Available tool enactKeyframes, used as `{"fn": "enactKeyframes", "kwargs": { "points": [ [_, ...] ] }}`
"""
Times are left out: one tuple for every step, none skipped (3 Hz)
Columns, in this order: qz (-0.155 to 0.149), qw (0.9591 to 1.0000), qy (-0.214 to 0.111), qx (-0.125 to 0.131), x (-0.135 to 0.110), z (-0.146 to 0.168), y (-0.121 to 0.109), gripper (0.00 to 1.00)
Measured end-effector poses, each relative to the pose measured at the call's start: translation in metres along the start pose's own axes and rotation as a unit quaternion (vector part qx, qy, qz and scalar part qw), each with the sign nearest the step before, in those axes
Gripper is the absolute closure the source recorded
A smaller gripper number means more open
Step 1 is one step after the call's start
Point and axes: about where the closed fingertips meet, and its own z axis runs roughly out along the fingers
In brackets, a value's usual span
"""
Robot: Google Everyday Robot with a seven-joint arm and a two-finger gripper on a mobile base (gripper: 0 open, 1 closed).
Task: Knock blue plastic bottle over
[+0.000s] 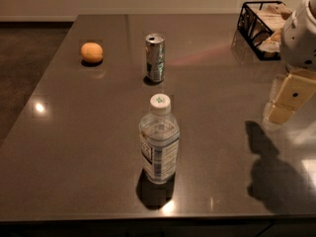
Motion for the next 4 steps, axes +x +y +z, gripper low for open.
{"fn": "enactKeyframes", "kwargs": {
  "points": [
    [0.000, 1.0000, 0.000, 0.000, 0.000, 0.000, 0.000, 0.00],
    [-0.006, 1.0000, 0.000, -0.008, -0.006, 0.002, -0.001, 0.00],
    [-0.007, 0.9999, -0.001, -0.008, -0.006, 0.003, -0.001, 0.00],
    [-0.035, 0.9985, -0.032, -0.026, -0.030, 0.010, 0.027, 0.00]
  ]
}}
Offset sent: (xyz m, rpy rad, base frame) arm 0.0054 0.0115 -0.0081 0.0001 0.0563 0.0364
